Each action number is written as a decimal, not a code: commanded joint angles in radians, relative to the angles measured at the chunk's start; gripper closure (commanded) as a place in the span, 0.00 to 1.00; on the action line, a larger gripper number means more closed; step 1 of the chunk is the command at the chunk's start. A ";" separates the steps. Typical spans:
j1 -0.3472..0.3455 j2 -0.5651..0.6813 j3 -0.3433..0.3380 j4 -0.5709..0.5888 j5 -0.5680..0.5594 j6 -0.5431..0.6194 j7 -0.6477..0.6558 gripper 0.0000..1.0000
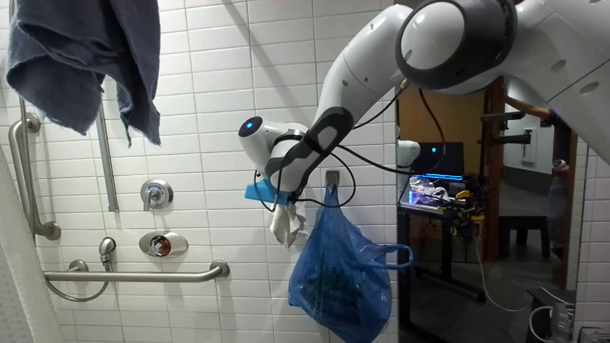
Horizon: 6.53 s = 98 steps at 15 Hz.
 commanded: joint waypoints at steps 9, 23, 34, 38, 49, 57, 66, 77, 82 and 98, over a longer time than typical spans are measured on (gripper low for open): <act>0.032 -0.201 -0.038 -0.263 -0.379 0.105 0.291 0.99; -0.064 -0.421 0.119 -0.499 -0.752 0.039 0.554 0.99; -0.115 -0.590 0.127 -0.679 -0.898 0.002 0.754 0.99; -0.099 -0.703 0.160 -0.835 -1.073 -0.061 0.902 0.99; -0.066 -0.832 0.181 -0.783 -0.643 -0.326 0.813 0.99; -0.076 -0.806 0.192 -0.616 -0.523 -0.631 0.815 0.99; -0.144 -0.642 0.130 -0.472 -0.381 -0.672 0.815 0.99; -0.172 -0.729 0.108 -0.608 -0.381 -0.532 0.815 0.99; -0.179 -0.787 0.090 -0.787 -0.401 -0.308 0.814 0.99; -0.252 -0.814 -0.002 -0.886 -0.350 -0.111 0.781 0.99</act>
